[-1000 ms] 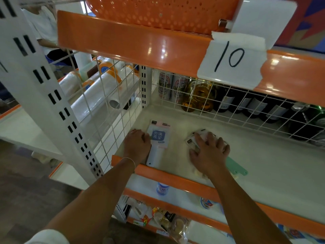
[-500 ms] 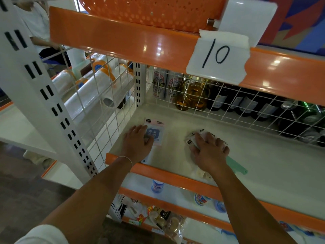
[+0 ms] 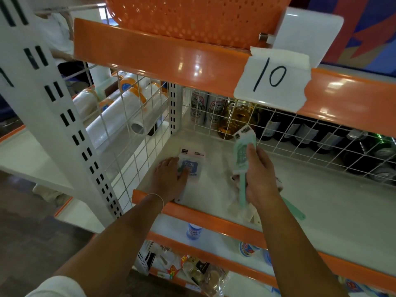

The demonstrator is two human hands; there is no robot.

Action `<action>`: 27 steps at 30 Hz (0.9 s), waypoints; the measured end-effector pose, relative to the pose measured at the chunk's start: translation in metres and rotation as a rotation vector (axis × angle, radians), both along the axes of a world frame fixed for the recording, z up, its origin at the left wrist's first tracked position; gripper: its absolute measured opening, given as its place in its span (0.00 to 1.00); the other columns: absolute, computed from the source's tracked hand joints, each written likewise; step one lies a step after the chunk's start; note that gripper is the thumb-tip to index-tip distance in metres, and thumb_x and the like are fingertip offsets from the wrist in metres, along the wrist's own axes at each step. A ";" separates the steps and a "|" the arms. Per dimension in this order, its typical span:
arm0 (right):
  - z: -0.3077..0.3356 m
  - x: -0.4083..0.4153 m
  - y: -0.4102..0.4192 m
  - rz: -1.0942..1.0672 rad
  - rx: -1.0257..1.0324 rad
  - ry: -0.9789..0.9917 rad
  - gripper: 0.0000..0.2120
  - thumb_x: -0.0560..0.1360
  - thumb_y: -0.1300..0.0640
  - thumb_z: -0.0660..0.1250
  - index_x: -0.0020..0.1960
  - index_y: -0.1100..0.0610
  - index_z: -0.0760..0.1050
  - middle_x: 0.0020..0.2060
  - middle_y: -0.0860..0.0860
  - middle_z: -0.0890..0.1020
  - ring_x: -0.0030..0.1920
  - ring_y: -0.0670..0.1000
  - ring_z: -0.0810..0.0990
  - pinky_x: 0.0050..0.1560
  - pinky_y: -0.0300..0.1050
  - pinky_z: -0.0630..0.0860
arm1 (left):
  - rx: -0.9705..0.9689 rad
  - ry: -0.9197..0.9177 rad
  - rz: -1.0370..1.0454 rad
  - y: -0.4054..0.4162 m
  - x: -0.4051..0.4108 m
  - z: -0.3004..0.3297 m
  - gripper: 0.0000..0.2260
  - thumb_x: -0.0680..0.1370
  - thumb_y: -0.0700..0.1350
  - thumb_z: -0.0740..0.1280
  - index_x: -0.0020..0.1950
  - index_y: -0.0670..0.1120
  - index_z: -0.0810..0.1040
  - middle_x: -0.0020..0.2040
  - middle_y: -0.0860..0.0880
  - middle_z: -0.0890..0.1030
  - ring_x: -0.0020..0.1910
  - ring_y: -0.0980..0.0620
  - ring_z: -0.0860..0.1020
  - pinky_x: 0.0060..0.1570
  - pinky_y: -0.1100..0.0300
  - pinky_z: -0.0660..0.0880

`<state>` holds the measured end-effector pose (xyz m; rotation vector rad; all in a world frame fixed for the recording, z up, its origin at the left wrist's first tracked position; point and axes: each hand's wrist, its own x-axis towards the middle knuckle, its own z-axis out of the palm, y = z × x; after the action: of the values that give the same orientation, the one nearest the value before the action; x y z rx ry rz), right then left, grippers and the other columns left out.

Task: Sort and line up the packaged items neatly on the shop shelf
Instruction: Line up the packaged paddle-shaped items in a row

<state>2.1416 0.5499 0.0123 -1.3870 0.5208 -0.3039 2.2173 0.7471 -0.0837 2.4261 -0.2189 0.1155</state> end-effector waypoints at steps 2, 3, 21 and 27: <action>-0.003 0.009 0.004 0.005 0.444 0.113 0.14 0.79 0.45 0.61 0.54 0.53 0.77 0.52 0.59 0.82 0.53 0.60 0.80 0.55 0.62 0.77 | -0.011 0.000 0.006 0.000 -0.002 0.003 0.22 0.79 0.52 0.62 0.69 0.41 0.71 0.66 0.42 0.75 0.66 0.44 0.71 0.67 0.50 0.66; -0.007 0.013 0.005 -0.001 0.535 0.153 0.15 0.79 0.45 0.61 0.54 0.54 0.77 0.51 0.60 0.82 0.52 0.62 0.80 0.55 0.66 0.76 | -0.012 -0.002 0.005 0.000 -0.003 0.004 0.21 0.80 0.51 0.62 0.68 0.41 0.72 0.65 0.42 0.76 0.65 0.44 0.71 0.66 0.51 0.66; -0.074 0.007 0.028 0.203 -0.860 0.257 0.29 0.75 0.52 0.68 0.73 0.57 0.63 0.61 0.57 0.75 0.63 0.57 0.74 0.60 0.45 0.70 | 0.019 0.035 -0.008 0.001 0.001 0.000 0.18 0.79 0.54 0.62 0.62 0.43 0.75 0.58 0.44 0.79 0.62 0.44 0.73 0.63 0.47 0.71; -0.086 0.008 0.027 0.311 -1.022 0.380 0.32 0.77 0.43 0.63 0.75 0.56 0.61 0.75 0.59 0.59 0.74 0.57 0.58 0.73 0.46 0.58 | 0.025 0.058 -0.006 0.000 0.002 -0.002 0.20 0.78 0.52 0.64 0.65 0.42 0.73 0.62 0.43 0.78 0.67 0.42 0.70 0.66 0.46 0.69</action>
<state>2.1501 0.5770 -0.0734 -2.5185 0.4570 -0.0272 2.2192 0.7475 -0.0853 2.4493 -0.2022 0.0393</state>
